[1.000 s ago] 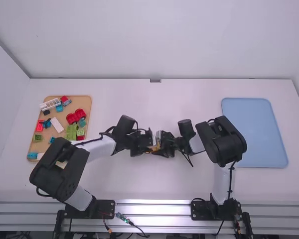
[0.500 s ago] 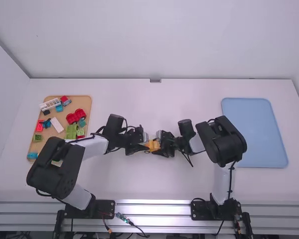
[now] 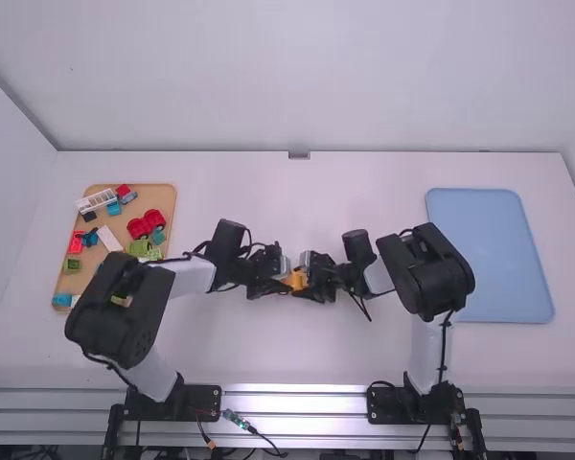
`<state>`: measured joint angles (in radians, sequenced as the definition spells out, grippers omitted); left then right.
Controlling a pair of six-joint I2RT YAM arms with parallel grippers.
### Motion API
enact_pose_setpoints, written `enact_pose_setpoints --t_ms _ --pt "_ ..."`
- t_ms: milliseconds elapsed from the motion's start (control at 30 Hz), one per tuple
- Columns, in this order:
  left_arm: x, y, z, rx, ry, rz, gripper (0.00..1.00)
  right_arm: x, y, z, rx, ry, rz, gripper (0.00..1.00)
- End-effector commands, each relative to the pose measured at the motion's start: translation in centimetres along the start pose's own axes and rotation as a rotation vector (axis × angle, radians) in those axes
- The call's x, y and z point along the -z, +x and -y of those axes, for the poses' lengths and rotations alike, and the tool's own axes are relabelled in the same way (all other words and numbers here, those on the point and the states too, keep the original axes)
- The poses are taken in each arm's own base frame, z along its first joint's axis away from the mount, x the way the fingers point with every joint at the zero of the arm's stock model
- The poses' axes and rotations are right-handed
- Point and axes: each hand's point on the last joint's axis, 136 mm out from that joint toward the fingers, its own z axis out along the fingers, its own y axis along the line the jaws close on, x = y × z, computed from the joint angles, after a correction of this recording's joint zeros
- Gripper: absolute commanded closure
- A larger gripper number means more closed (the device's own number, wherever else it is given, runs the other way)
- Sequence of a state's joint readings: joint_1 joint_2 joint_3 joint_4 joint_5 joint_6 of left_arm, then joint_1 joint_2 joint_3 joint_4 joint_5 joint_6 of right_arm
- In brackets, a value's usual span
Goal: Assemble lego blocks to make yellow taxi
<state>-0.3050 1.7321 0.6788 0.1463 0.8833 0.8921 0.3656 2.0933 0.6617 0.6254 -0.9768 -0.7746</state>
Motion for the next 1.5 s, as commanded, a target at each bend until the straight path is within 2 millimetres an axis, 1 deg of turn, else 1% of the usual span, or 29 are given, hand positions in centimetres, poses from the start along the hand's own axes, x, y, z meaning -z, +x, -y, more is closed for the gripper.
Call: enact_pose_setpoints --t_ms 0,100,333,567,767,867,967,1167,1300,1467 --pt "-0.6 -0.1 -0.4 -0.018 0.032 0.009 0.98 -0.2 0.3 0.1 -0.007 -0.002 -0.007 0.86" --pt "-0.6 0.1 -0.1 -0.057 0.054 -0.006 0.98 -0.2 0.3 0.1 -0.008 -0.002 -0.007 0.86" --pt "-0.5 -0.1 -0.6 -0.07 0.037 0.003 0.98 -0.4 0.4 -0.2 -0.013 -0.013 -0.014 0.86" --pt "-0.7 -0.3 -0.5 -0.079 0.04 0.006 0.98 -0.4 0.7 -0.4 -0.016 -0.021 -0.021 0.87" --pt "-1.4 0.5 -0.6 -0.06 0.046 0.006 0.98 -0.4 0.7 -0.5 -0.016 -0.023 -0.023 0.87" --pt "-1.7 0.6 -0.3 -0.042 0.068 0.025 0.98 -0.4 0.8 -0.6 -0.01 -0.027 -0.026 0.88" --pt "-1.7 1.3 -0.5 -0.035 0.056 -0.007 0.98 -0.4 0.8 -0.6 -0.009 -0.028 -0.027 0.87" --pt "-1.9 1.3 -0.3 -0.039 0.06 -0.015 0.98 -0.5 0.6 -0.4 -0.011 -0.032 -0.026 0.87" --pt "-2.5 1.7 -0.2 -0.05 0.046 -0.062 0.98 -0.5 0.5 -0.8 0.007 -0.06 -0.018 0.87" --pt "-3.4 2.4 0.4 -0.047 0.041 -0.137 0.98 -0.5 0.5 -0.7 0.001 -0.064 -0.024 0.88"
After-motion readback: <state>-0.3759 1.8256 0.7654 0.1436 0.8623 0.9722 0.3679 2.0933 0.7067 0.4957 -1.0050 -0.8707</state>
